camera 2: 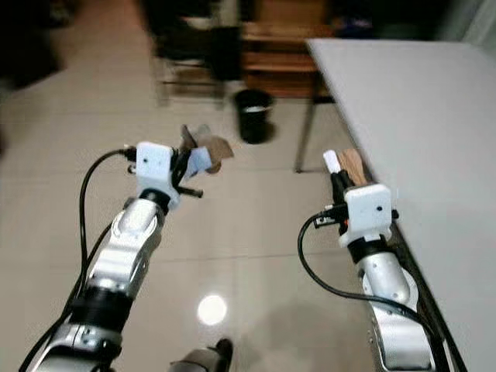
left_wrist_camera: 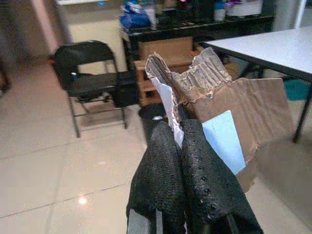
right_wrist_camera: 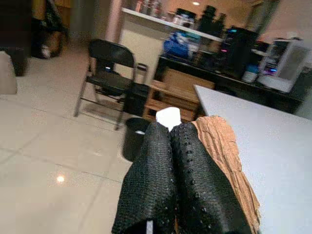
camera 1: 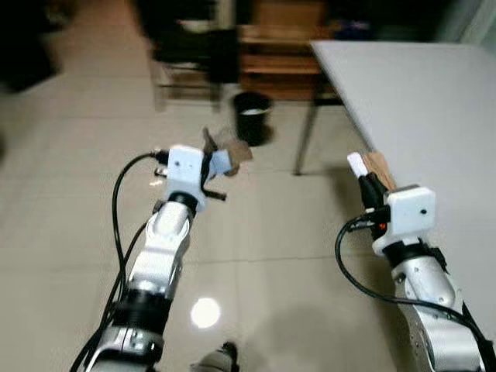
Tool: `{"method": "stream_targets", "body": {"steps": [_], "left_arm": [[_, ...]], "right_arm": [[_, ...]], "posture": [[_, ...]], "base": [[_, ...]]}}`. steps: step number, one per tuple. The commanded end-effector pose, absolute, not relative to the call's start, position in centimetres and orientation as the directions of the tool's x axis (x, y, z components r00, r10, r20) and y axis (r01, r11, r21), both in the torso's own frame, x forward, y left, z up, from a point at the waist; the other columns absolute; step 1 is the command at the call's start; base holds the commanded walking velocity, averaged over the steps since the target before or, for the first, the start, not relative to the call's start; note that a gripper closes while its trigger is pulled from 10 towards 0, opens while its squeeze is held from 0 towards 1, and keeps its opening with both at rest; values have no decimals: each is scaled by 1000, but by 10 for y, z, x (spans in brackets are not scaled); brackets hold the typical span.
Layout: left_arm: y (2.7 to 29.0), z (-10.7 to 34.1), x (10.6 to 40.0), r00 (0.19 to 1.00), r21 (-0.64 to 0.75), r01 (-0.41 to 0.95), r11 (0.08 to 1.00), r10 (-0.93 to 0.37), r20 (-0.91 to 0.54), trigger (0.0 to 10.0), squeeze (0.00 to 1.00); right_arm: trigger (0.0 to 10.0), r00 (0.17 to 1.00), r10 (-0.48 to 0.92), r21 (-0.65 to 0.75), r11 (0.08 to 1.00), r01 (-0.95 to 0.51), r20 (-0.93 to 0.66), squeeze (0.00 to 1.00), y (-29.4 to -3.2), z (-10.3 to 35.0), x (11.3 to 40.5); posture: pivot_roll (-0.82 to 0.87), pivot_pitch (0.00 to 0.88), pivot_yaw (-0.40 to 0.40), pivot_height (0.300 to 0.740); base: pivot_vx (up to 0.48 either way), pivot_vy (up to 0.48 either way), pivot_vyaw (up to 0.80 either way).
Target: Picking trash to rubbish bin
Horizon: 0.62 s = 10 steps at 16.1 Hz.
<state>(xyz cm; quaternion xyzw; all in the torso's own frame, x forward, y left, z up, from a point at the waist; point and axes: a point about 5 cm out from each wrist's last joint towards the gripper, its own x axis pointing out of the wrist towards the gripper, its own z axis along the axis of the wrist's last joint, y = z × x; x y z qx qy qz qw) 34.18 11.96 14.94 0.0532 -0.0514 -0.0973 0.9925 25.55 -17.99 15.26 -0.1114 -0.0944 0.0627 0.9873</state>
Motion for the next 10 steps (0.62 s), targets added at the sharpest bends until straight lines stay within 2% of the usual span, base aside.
{"method": "stream_targets", "body": {"steps": [1,4,10], "left_arm": [[113,152,344,968,117,221,968,-232,94,10000,0],[112,157,351,969,85,220,972,-228,101,10000,0],[106,157,357,970,49,221,974,-224,93,10000,0]], "right_arm": [[10000,975,129,-233,969,-84,181,0,-185,155,255],[10000,975,127,-225,971,-84,184,0,-184,156,255],[10000,976,108,-210,975,-68,188,0,-186,156,253]], "posture": [[164,91,-39,740],[161,93,-40,740],[143,92,-36,740]], "base": [[0,0,0],[95,0,0],[383,0,0]]}}
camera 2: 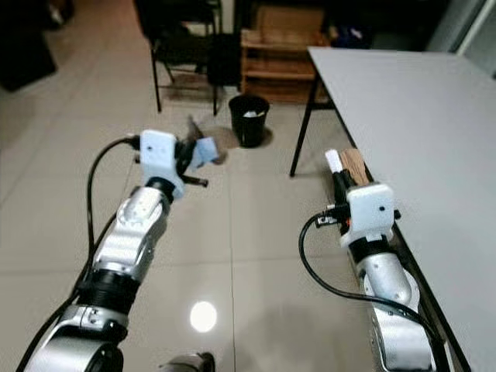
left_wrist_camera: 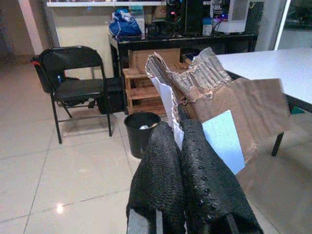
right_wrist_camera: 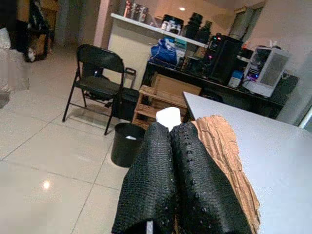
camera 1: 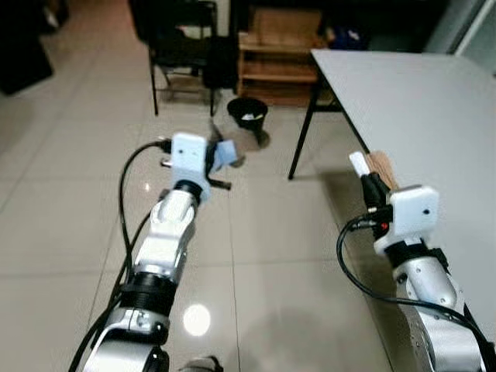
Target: Picking trash to rubbish bin
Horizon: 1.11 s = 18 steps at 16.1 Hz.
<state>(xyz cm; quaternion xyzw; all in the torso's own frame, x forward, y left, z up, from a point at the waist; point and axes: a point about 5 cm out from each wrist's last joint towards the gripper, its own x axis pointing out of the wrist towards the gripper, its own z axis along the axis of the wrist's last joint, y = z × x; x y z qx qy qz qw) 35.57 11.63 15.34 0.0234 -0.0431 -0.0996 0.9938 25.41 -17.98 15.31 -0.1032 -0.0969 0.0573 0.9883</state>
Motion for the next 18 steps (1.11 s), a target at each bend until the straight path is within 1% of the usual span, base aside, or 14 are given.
{"method": "stream_targets", "body": {"steps": [1,3,5,6,7,10,13,14,16,18], "left_arm": [[106,156,357,970,47,221,974,-225,91,10000,0],[105,152,358,971,41,222,974,-225,79,10000,0],[106,146,357,970,44,232,972,-234,61,10000,0],[105,143,356,969,45,241,970,-243,54,10000,0],[103,141,354,965,46,254,966,-256,47,10000,0],[98,139,355,959,48,278,959,-280,43,10000,0],[92,140,356,956,36,290,956,-292,44,10000,0],[86,140,356,950,30,309,951,-310,47,10000,0],[83,143,356,945,33,319,947,-320,62,10000,0],[86,149,359,949,30,304,952,-305,82,10000,0]], "right_arm": [[10000,976,101,-202,977,-61,191,0,-186,156,252],[10000,978,64,-175,984,-29,200,0,-187,155,250],[10000,965,-74,-85,992,99,253,0,-201,160,247],[10000,958,-109,-58,990,129,264,0,-206,162,249],[10000,953,-112,-55,990,133,282,0,-210,167,256],[10000,924,-65,-94,990,108,378,0,-209,199,282],[10000,907,-60,-93,990,108,416,0,-210,211,293],[10000,901,-56,-92,990,106,430,0,-208,215,300],[10000,897,-45,-93,991,96,441,0,-204,219,301],[10000,907,-31,-95,992,78,420,0,-200,211,296]], "posture": [[143,92,-36,740],[139,86,-35,740],[136,80,-30,740],[138,75,-25,740],[136,73,-20,740],[136,74,-17,740],[136,74,-14,740],[137,72,-14,740],[134,71,-15,740],[131,70,-19,740]], "base": [[442,0,0],[439,0,0],[439,0,0],[435,0,0],[442,0,0],[440,0,0],[440,0,0],[435,0,0],[441,0,0],[441,0,0]]}}
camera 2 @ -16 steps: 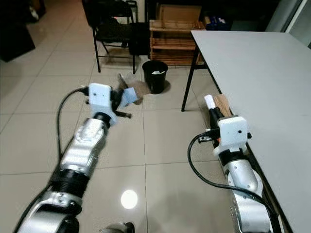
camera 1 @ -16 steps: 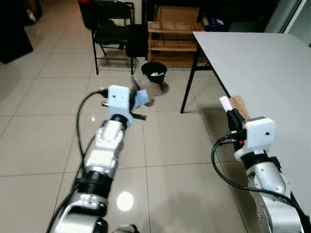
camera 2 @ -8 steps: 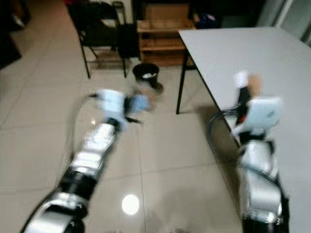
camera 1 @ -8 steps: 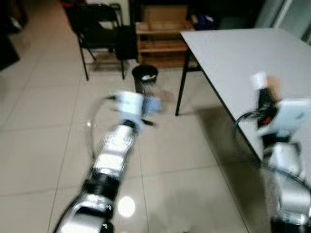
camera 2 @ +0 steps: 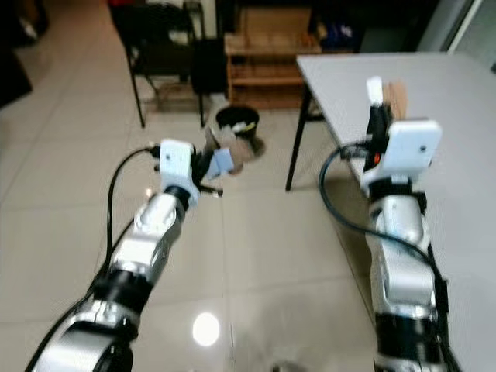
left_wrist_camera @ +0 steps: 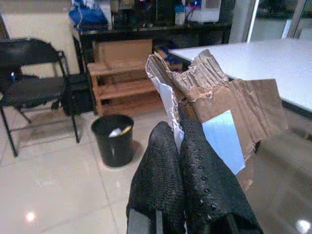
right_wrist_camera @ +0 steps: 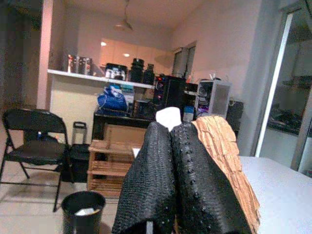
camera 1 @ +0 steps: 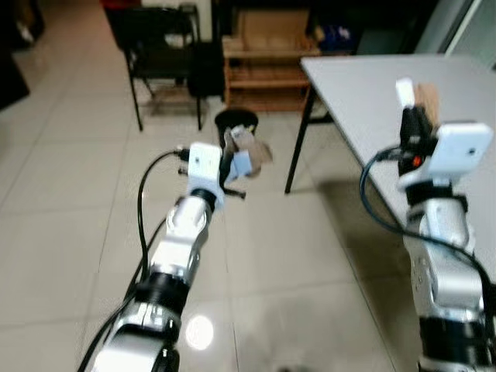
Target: Picking trash to rubbish bin
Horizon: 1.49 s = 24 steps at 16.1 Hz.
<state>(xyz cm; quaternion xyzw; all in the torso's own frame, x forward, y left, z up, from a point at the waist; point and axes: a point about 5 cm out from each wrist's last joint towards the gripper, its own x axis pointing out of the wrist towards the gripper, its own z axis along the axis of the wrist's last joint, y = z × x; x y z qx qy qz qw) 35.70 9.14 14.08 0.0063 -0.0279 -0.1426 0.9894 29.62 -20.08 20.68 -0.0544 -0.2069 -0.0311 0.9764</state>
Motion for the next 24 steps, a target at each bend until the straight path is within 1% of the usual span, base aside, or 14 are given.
{"method": "stream_targets", "body": {"steps": [1,5,9,14,19,21,23,24], "left_arm": [[85,153,360,948,30,303,953,-304,94,10000,0],[83,159,361,944,34,306,951,-308,122,10000,0],[84,158,359,949,51,289,956,-293,119,10000,0],[89,158,358,956,62,258,964,-264,124,10000,0],[90,156,357,961,56,246,968,-251,116,10000,0],[91,155,358,963,54,242,969,-247,107,10000,0],[94,147,357,967,36,242,970,-244,70,10000,0],[99,138,352,966,44,255,966,-257,38,10000,0]], "right_arm": [[10000,914,-26,-94,993,70,405,0,-198,205,294],[10000,964,1,-103,994,27,266,0,-190,171,284],[10000,976,13,-92,996,8,216,0,-184,156,279],[10000,980,47,-112,993,-25,192,0,-178,151,280],[10000,978,66,-118,992,-43,200,0,-174,153,283],[10000,977,62,-118,992,-39,202,0,-174,153,283],[10000,979,53,-113,993,-31,199,0,-176,152,282],[10000,980,48,-110,994,-27,192,0,-177,149,280]], "posture": [[131,70,-19,740],[128,71,-23,740],[128,71,-23,740],[142,80,-36,740],[146,82,-40,740],[146,82,-40,740],[151,84,-40,740],[151,84,-40,740]], "base": [[435,0,0],[448,0,0],[447,0,0],[446,0,0],[449,0,759],[450,0,0],[362,0,0],[274,0,0]]}}
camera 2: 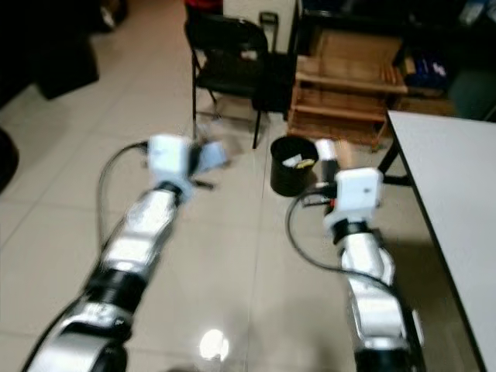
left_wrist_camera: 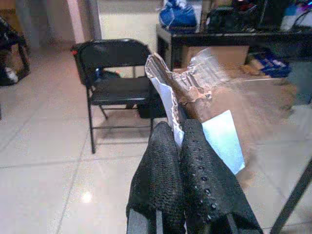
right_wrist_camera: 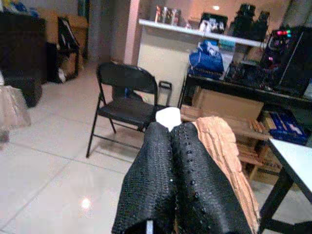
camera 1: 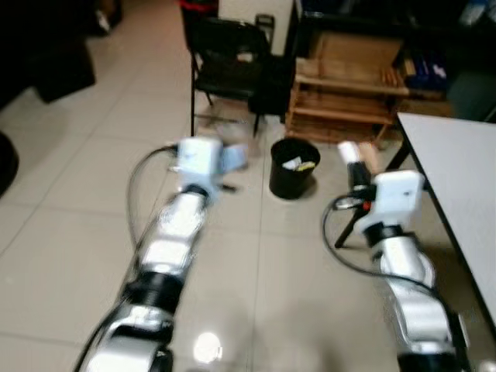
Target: Picking trash to rubbish bin
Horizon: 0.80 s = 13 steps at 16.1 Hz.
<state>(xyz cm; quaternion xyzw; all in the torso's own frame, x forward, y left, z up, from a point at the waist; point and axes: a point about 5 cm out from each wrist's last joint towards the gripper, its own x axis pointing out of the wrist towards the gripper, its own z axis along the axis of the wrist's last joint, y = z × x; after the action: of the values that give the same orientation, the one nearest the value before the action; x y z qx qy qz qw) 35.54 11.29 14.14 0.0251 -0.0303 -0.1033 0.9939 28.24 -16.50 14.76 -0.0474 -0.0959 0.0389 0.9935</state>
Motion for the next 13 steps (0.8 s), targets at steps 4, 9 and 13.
{"method": "stream_targets", "body": {"steps": [4,9,13], "left_arm": [[118,128,338,960,91,279,956,-281,9,10000,0],[131,123,327,958,125,285,950,-286,-15,10000,0],[133,124,323,958,130,285,950,-285,-18,10000,0]], "right_arm": [[10000,983,37,-107,994,-18,182,0,-180,146,276],[10000,985,7,-113,993,13,174,0,-192,143,270],[10000,985,10,-107,994,9,173,0,-188,143,272]], "posture": [[172,101,-49,740],[184,105,-49,740],[204,113,-54,740]], "base": [[262,0,0],[244,0,0],[305,0,0]]}}
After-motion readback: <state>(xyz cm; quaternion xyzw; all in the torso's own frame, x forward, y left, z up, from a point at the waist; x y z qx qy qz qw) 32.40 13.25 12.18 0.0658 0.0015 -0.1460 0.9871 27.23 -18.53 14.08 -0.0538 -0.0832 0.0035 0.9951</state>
